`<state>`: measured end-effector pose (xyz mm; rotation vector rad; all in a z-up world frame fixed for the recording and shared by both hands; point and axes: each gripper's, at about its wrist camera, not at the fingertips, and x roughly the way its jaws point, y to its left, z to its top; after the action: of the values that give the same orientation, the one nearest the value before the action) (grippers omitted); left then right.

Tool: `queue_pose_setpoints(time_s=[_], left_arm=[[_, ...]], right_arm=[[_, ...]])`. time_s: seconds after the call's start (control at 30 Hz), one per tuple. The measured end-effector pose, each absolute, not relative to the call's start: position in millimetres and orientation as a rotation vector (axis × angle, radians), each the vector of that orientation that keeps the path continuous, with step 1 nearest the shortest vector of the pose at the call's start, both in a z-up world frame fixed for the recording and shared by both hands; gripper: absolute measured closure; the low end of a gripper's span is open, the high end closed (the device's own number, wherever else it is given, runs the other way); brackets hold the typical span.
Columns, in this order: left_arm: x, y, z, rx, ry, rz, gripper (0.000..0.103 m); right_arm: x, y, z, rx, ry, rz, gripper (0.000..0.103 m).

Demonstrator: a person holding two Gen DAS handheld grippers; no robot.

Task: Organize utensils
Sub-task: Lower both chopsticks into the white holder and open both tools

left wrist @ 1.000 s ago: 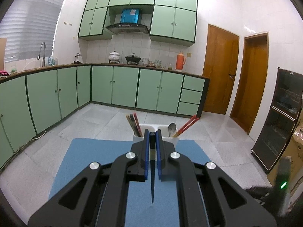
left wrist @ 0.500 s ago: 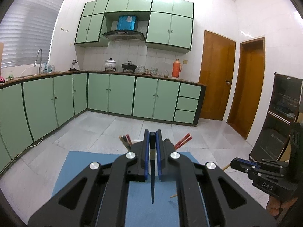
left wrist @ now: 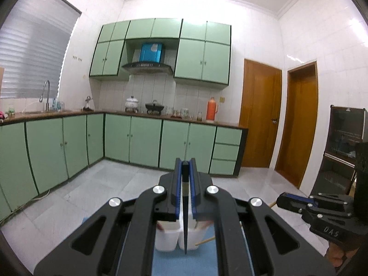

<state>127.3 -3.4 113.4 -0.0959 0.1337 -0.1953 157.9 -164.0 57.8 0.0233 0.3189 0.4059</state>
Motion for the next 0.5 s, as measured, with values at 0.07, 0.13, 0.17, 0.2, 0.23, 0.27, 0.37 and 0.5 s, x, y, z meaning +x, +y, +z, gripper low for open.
queue_pose_setpoints(time_s=[0.07, 0.13, 0.17, 0.2, 0.23, 0.27, 0.37, 0.5], left_arm=[[133.0, -6.4, 122.7, -0.094, 0.112, -0.196, 0.097], [141.8, -9.6, 130.8, -0.09, 0.089, -0.19, 0.097], [146.1, -10.3, 133.7, -0.089, 0.082, -0.187, 0.097], [153.0, -11.9, 135.8, -0.089, 0.072, -0.183, 0.097], [156.5, -13.0, 136.8, -0.087, 0.066, -0.177, 0.097], [162.7, -14.6, 136.8, -0.083, 0.062, -0.17, 0.097], [184.3, -17.6, 130.1, -0.081, 0.062, -0.16, 0.097], [213.4, -24.9, 113.6, -0.05, 0.08, -0.139, 0.097]], right_arm=[[162.4, -163.2, 68.7, 0.018, 0.293, 0.399, 0.099], [172.3, -162.7, 80.3, 0.017, 0.274, 0.388, 0.099], [177.3, -162.7, 83.8, 0.013, 0.271, 0.381, 0.099], [180.8, -162.1, 85.4, 0.01, 0.27, 0.377, 0.099], [187.9, -161.5, 86.5, 0.006, 0.274, 0.37, 0.099], [194.6, -160.9, 86.0, 0.004, 0.281, 0.364, 0.099], [216.7, -155.7, 76.7, -0.009, 0.313, 0.345, 0.099], [244.5, -149.7, 59.0, -0.02, 0.364, 0.331, 0.099]])
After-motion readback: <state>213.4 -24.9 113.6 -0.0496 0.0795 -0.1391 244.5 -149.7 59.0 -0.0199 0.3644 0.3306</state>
